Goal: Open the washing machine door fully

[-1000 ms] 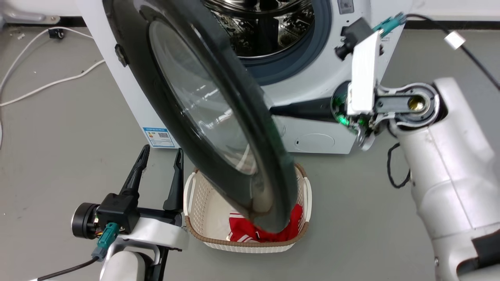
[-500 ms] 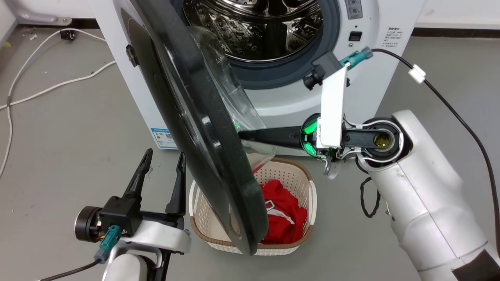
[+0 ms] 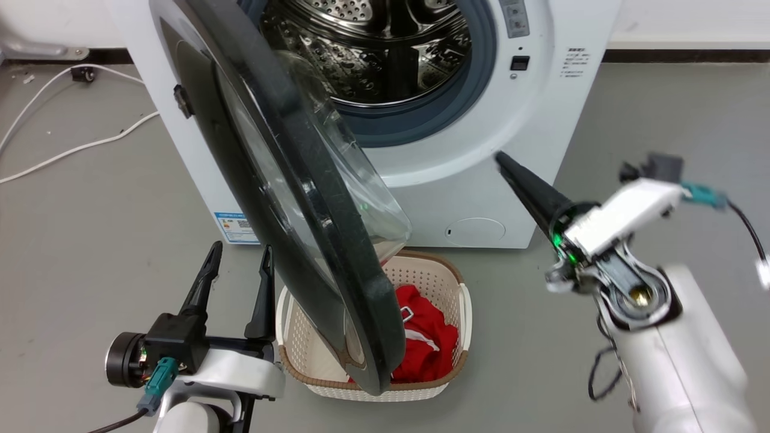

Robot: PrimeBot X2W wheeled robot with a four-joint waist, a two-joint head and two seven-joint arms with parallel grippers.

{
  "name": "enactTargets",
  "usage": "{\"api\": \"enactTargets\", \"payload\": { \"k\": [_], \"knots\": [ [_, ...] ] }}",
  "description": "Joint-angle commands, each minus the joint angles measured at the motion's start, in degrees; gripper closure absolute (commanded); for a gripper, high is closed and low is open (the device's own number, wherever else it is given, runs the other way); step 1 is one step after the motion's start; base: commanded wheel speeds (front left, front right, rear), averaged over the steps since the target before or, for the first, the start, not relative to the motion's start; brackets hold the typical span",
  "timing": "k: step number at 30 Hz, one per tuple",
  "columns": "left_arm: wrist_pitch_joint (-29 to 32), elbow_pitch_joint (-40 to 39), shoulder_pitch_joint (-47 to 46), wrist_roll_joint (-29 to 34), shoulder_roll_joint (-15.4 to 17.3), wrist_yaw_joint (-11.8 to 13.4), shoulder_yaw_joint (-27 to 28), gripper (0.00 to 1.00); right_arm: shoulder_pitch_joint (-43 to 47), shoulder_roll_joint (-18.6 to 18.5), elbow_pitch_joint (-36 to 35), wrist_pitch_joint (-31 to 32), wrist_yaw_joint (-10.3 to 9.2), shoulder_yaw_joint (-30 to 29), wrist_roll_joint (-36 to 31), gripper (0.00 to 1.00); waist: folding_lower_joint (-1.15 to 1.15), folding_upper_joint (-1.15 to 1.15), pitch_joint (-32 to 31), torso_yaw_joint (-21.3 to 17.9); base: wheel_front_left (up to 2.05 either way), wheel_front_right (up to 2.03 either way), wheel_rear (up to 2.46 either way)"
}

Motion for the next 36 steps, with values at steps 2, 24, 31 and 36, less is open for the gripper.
{"api": "enactTargets", "payload": {
  "k": [2, 24, 31, 36],
  "knots": [
    [-0.15, 0.01, 0.98, -0.16, -0.02, 0.38, 0.54, 0.0, 4.73, -0.26, -1.82, -3.7, 0.01, -1.57, -1.33, 0.0, 0.0, 0.0, -0.58, -0.73, 0.0, 0.0, 0.0],
    [-0.15, -0.61, 1.55, 0.36, -0.03, 0.57, 3.05, 0.0, 26.38, -0.17, -20.22, -35.27, 0.0, -14.42, -50.33, 0.0, 0.0, 0.0, -1.05, -2.21, 0.0, 0.0, 0.0],
    [-0.15, -0.72, 1.39, 0.45, -0.03, 0.52, 3.39, 0.0, 28.63, 0.43, -30.45, -35.35, 0.0, -13.32, -69.54, 0.0, 0.0, 0.0, -1.01, -2.13, 0.0, 0.0, 0.0],
    [-0.15, -0.77, 1.08, 0.44, -0.03, 0.34, 3.53, 0.0, 30.98, 0.46, -32.76, -34.36, 0.0, -11.77, -75.06, 0.0, 0.0, 0.0, -0.88, -2.06, 0.0, 0.0, 0.0]
  ]
}}
